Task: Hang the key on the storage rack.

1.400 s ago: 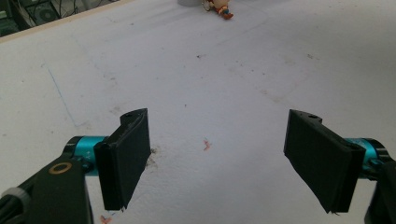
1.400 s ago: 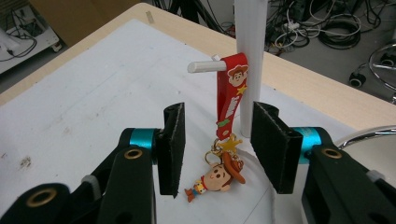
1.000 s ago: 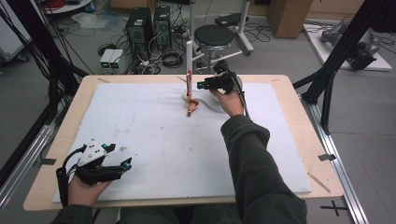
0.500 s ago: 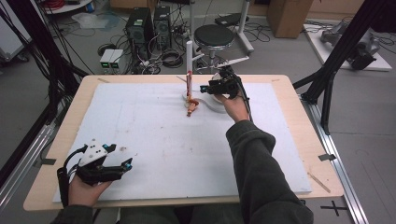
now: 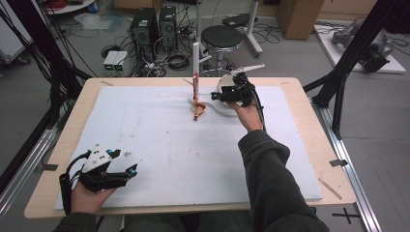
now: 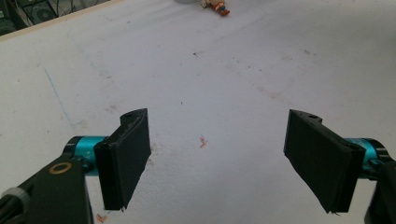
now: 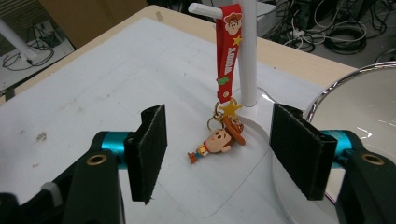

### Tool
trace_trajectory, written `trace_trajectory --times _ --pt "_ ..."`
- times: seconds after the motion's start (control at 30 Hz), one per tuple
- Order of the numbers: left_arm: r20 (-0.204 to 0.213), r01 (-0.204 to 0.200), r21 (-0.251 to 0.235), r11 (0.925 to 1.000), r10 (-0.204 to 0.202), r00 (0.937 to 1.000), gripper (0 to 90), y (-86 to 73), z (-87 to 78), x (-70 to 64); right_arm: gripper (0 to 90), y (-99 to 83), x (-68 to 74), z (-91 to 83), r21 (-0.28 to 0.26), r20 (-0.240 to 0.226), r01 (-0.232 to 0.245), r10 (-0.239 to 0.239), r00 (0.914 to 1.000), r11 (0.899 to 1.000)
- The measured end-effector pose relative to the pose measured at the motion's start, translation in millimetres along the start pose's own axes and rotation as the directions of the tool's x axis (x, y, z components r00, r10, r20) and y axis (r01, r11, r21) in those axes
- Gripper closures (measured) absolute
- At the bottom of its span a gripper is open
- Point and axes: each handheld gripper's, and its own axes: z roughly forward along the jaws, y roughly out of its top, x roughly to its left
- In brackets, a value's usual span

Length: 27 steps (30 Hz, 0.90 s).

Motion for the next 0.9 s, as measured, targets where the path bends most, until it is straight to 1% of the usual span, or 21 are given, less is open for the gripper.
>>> trace_trajectory --times 0.23,0.3,0.37,0.47,0.5,0.6,0.9 --pt "0.003 -0.003 0.001 1.0 0.003 1.0 23.2 0.1 0.7 -0.4 31.7 -1.7 3.3 -4.5 -0.009 -0.01 0.005 -0.005 0.9999 1.0" --pt "0.002 -0.004 0.005 1.0 0.004 1.0 23.2 0.1 0.6 -0.3 31.3 -2.2 4.6 -4.6 -0.01 -0.005 0.021 -0.021 0.9998 1.0" --pt "0.001 -0.004 0.003 1.0 0.004 1.0 23.2 0.1 0.5 -0.3 30.4 -3.5 5.5 -4.9 -0.011 -0.01 0.025 -0.025 0.9996 1.0" --pt "0.003 -0.004 0.006 1.0 0.004 1.0 23.2 0.2 0.5 -0.2 29.9 -5.8 7.1 -5.6 -0.003 -0.002 0.035 -0.035 0.9994 0.999" --pt "0.001 -0.005 0.007 1.0 0.005 1.0 23.2 0.2 0.6 -0.3 29.3 -6.9 7.3 -5.6 -0.008 -0.002 0.037 -0.037 0.9993 0.999" --pt "0.002 -0.008 0.007 0.9999 0.008 1.0 23.2 0.3 1.0 -0.2 27.6 -8.9 7.0 -6.7 0.003 -0.006 0.029 -0.029 0.9996 1.0" --pt "0.001 -0.009 0.009 0.9999 0.009 1.0 23.2 0.5 1.0 -0.1 23.8 -8.4 9.8 -12.3 -0.014 -0.007 0.033 -0.033 0.9994 0.999"
